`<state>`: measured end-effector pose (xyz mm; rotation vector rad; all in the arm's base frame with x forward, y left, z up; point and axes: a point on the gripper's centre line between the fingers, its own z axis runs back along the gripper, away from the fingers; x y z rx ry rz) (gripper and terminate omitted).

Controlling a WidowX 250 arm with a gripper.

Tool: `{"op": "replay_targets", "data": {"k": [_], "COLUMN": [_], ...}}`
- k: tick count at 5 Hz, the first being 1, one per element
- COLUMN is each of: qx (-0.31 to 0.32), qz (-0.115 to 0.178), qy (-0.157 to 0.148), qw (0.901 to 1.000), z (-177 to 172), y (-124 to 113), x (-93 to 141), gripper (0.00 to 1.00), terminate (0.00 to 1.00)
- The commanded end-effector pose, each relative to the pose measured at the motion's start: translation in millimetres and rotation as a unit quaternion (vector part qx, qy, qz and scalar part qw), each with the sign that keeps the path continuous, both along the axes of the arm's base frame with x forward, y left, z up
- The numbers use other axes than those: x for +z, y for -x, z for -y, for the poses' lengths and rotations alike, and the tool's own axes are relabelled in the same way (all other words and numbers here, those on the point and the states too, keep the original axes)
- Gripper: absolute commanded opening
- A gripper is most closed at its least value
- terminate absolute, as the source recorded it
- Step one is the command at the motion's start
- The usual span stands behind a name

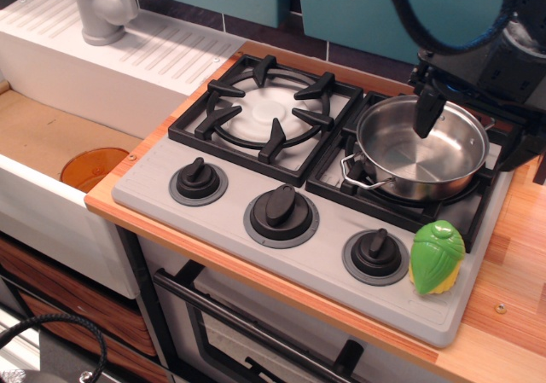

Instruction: Put pot or pan on stove and put corncob in pot or pan

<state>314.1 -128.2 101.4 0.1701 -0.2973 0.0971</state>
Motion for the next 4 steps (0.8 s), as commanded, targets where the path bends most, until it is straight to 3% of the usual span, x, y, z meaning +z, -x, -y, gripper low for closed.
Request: {"op": "replay_targets", "data": {"k": [1, 4], "qx": [0.032, 0.03], "qz": [0.02, 0.07], "qy": [0.006, 0.009], "qw": [0.9993, 0.997], "z": [11.6, 13.5], "y": [18.8, 39.4], "x": [31.1, -6.1], "gripper": [1.0, 1.0], "terminate": [0.0, 0.0]}}
